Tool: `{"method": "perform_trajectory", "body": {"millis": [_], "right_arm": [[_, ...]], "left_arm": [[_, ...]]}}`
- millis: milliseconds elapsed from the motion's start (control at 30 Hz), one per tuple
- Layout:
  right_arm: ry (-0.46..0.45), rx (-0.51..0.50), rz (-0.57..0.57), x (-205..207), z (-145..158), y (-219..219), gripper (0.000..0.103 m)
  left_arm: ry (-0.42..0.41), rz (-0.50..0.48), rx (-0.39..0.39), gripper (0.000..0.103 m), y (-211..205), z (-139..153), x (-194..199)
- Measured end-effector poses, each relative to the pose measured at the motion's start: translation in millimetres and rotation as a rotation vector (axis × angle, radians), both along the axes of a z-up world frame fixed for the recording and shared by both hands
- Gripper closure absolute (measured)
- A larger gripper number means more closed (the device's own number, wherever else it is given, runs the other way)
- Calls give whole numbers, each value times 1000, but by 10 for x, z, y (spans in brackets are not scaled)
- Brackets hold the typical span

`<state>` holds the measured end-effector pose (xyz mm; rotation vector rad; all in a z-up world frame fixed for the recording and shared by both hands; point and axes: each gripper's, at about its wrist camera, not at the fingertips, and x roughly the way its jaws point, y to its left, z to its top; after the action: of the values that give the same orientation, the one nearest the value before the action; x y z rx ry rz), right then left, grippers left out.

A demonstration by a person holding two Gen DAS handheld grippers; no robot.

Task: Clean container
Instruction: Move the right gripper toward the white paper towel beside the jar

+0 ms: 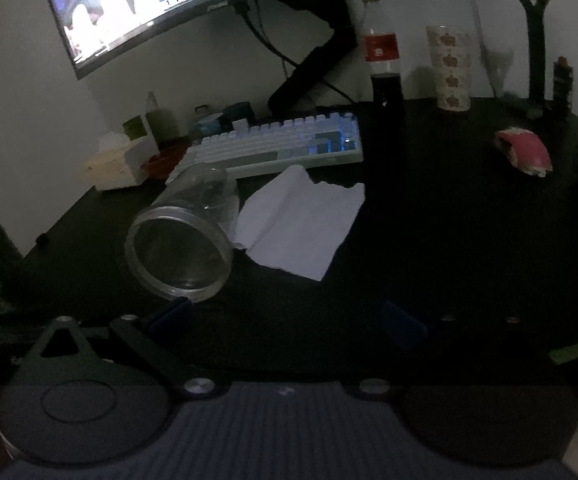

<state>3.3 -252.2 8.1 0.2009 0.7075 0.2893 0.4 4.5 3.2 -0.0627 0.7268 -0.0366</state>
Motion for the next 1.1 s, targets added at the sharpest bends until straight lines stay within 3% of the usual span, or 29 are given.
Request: {"method": "perform_trajectory", "body": {"millis": [133, 200, 267, 333, 433, 667, 733, 833, 1100], "right_arm": [[4, -18, 14, 12, -32, -21, 0], [-17, -35, 28, -5, -40, 24, 1], [-16, -15, 32, -4, -58, 58, 1], [-1, 11, 44, 64, -59, 76, 2], [-10, 43, 58, 27, -88, -10, 3], [-21, 19, 46, -58, -208, -13, 33], [-25, 20, 43, -111, -219, -22, 40], [-31, 20, 35, -192, -231, -42, 41], [-19, 27, -11, -249, -276, -80, 40]], "left_arm": [[-37, -4, -30, 1, 8, 56, -1], [-75, 4, -59, 6, 82, 88, -49], [-79, 7, -62, 16, 139, 110, -6], [-81, 16, -52, 42, 168, 70, 55], [-70, -23, -52, 55, 119, 0, 143], [-126, -115, 13, 62, -48, -81, 249], [-141, -115, 28, 71, -64, -112, 306], [-160, -110, 43, 82, -67, -161, 414], [-180, -160, 20, 94, -65, -272, 646]]}}
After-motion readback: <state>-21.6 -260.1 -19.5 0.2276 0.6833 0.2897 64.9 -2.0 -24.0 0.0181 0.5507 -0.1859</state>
